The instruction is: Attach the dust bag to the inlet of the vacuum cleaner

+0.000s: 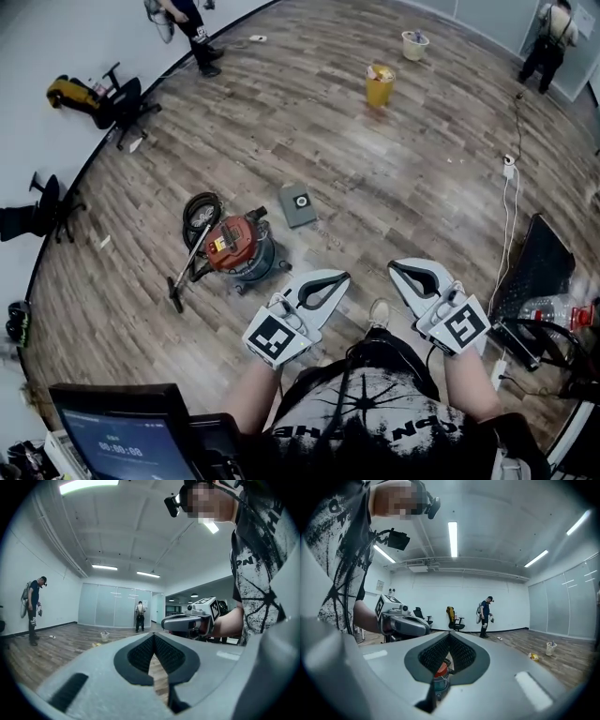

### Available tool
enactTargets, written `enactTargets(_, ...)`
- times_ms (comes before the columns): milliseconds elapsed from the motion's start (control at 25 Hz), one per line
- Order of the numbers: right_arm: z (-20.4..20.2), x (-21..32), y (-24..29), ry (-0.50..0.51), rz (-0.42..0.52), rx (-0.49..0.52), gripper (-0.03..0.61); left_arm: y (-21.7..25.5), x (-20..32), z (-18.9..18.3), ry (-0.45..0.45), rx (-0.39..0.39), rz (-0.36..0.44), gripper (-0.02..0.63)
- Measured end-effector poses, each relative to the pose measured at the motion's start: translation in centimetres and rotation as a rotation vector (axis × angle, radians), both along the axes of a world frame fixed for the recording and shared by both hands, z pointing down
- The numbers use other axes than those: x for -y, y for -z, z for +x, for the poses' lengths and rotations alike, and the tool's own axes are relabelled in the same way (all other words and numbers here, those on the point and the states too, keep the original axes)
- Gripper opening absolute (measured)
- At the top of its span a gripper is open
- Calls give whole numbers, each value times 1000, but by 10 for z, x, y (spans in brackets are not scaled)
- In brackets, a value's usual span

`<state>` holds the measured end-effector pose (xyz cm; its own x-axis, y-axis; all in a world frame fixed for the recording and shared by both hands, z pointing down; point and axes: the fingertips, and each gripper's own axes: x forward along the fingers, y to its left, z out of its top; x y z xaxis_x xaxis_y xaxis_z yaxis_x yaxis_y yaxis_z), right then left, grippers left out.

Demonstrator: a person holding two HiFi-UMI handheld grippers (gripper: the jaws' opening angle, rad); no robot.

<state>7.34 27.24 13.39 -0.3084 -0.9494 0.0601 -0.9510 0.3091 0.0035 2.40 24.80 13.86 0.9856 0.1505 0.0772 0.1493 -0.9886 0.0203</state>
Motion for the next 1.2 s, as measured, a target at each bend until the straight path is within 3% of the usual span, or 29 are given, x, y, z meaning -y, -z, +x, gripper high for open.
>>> enactTargets(160,61,16,-12,52,-17,-3,5,-7,15,63,41,29,5,-3)
enactTargets(280,100,26,-4,81,47,-7,4,-7,20,106,56,25,28,-3)
enactTargets(560,167,32,-7,111,3,19,4,-1,27,171,77,81,54,-2)
enactTargets(760,190,46,-4,129,1,59,5,2,40,191,116,91,-7,-2)
enactTargets(960,200,76,-29,189,-26,55,3,-23,68,206,154,78,-4,-2)
enactTargets(1080,206,107,-26,211,-24,41,5,-30,97,210,180,85,-38,-2)
enactTargets(1200,228,152,-25,191,-18,52,4,-33,142,220,192,82,-18,-2)
